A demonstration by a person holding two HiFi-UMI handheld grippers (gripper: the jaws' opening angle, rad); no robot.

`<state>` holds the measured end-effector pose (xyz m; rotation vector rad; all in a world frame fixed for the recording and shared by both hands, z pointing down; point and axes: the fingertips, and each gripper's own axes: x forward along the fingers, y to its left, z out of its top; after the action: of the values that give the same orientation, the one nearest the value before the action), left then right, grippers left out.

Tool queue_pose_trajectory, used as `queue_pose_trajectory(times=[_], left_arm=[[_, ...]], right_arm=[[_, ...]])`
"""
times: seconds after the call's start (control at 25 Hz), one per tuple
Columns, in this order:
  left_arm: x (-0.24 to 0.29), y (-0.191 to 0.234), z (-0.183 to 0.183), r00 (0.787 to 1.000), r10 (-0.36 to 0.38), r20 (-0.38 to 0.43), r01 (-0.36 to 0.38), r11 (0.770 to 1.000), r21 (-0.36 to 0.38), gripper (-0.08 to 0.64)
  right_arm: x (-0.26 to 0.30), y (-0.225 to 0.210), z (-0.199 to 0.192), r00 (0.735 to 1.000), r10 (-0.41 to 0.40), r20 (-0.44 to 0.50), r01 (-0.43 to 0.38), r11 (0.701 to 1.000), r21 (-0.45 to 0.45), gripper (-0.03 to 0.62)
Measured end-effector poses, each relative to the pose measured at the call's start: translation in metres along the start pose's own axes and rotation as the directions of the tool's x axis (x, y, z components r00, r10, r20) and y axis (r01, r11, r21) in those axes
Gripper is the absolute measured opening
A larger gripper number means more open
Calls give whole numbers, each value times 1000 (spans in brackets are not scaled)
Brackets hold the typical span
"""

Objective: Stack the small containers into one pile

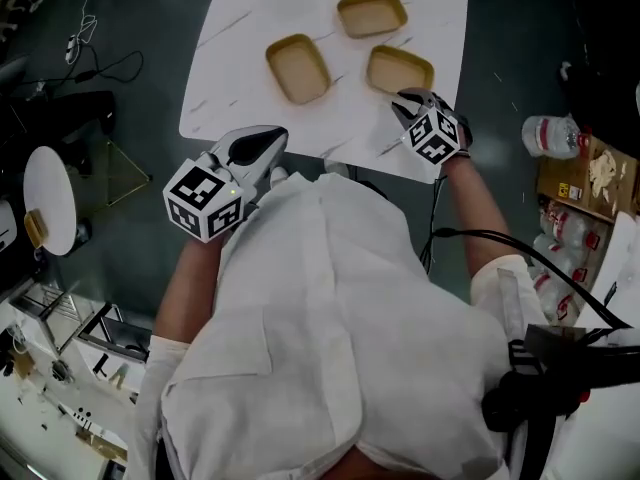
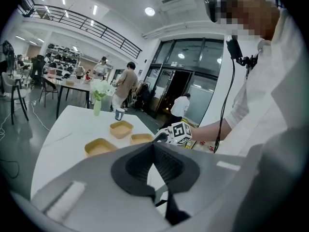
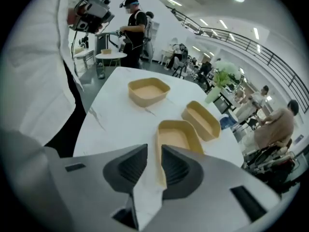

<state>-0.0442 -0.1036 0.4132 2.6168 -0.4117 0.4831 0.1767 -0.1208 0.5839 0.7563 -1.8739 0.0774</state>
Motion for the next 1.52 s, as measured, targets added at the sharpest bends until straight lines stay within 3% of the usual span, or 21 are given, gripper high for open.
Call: queue_pose_trajectory(times=[0.2,0.52,0.76,1.24,1.52], left_arm=[[8,2,3,998,64,15,-63,997,-35,6],[14,4,-4,988,151,26,-148,984,-98,6],[22,2,-3,983,181,40,-175,977,-124,6],[50,-16,0,983,176,46,-169,978,-126,6],[54,-21,2,979,199,52,-191,973,-127,6]], right_arm=[[23,-6,-9,996,83,-26,-85,992,-94,81],[38,-7,-19,983,182,-35,-185,974,-134,50],[33,-6,-20,977,210,-22,-211,963,-170,21],[-21,-33,-15,982,184,40,-161,931,-328,14],[-33,-67,-7,988,140,70,-95,893,-440,14]])
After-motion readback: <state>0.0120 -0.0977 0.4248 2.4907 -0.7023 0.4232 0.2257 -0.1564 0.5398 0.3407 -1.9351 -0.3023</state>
